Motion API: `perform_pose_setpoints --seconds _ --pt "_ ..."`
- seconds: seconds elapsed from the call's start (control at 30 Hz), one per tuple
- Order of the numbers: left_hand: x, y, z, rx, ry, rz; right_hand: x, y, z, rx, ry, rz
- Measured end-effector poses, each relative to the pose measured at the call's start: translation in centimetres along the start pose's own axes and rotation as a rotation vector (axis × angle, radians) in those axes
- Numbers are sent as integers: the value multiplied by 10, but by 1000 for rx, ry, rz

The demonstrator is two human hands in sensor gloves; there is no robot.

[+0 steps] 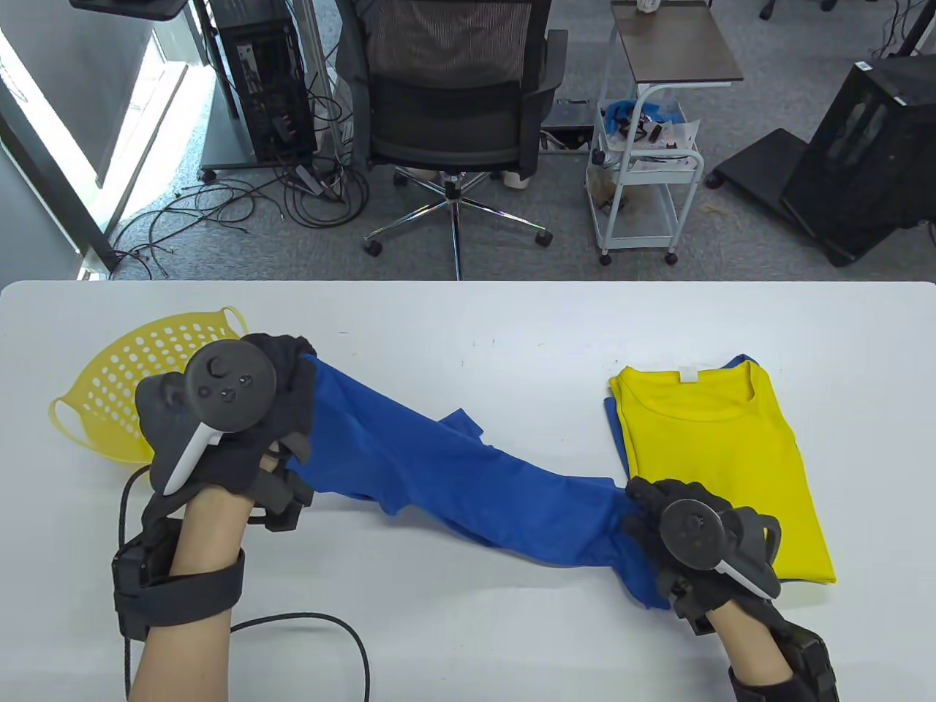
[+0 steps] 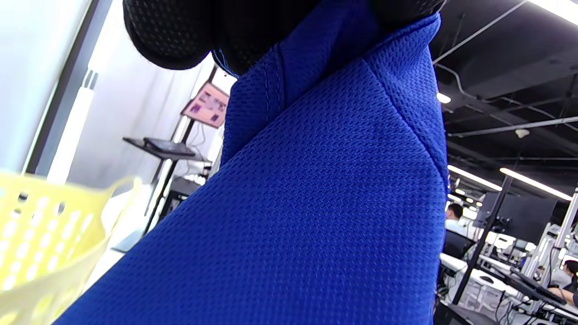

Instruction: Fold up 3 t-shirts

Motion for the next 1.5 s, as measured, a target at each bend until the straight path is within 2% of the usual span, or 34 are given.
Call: perform_pose_setpoints --seconds 0.03,0.13,0.23,0.3,0.4,0.5,0.57,0.67,0.8,1.1,1.23,1.3,1.5 --pt "6 -8 0 13 0 10 4 -1 2 5 9 3" --pt "16 -24 3 35 -17 60 23 -1 9 120 68 -86" --pt "16 -30 8 34 -40 63 49 3 9 115 149 -105" --pt "15 -30 12 28 -48 75 63 -2 8 142 182 -90" --pt "12 -30 14 23 -55 86 87 -31 7 237 230 -96" --pt "8 -31 15 22 -60 94 101 -55 9 275 241 -180" --pt "4 -30 15 22 -62 102 101 -72 16 330 210 -260" --pt "-4 -26 14 9 -73 111 96 -93 21 398 165 -284" --pt "-15 -23 13 1 -81 120 104 -98 20 275 197 -364" --pt "-30 -20 6 -3 -100 116 120 -104 13 241 281 -473" --pt "-33 -20 2 -9 -110 117 119 -101 16 259 275 -450" --pt "-34 -23 0 -5 -113 122 115 -92 19 284 261 -393" --pt "-38 -33 -1 13 -118 118 82 -15 32 206 149 -153"
Point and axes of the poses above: the tracker on the back of each hand, its own x axis roughly to the thumb side, its own z axis roughly from the wrist to the fingertips, y = z × x, the point moved 4 cm from there along z, roughly from the wrist to the fingertips, and after that the axes turned 4 degrees about -y, right-handed, at the moved point
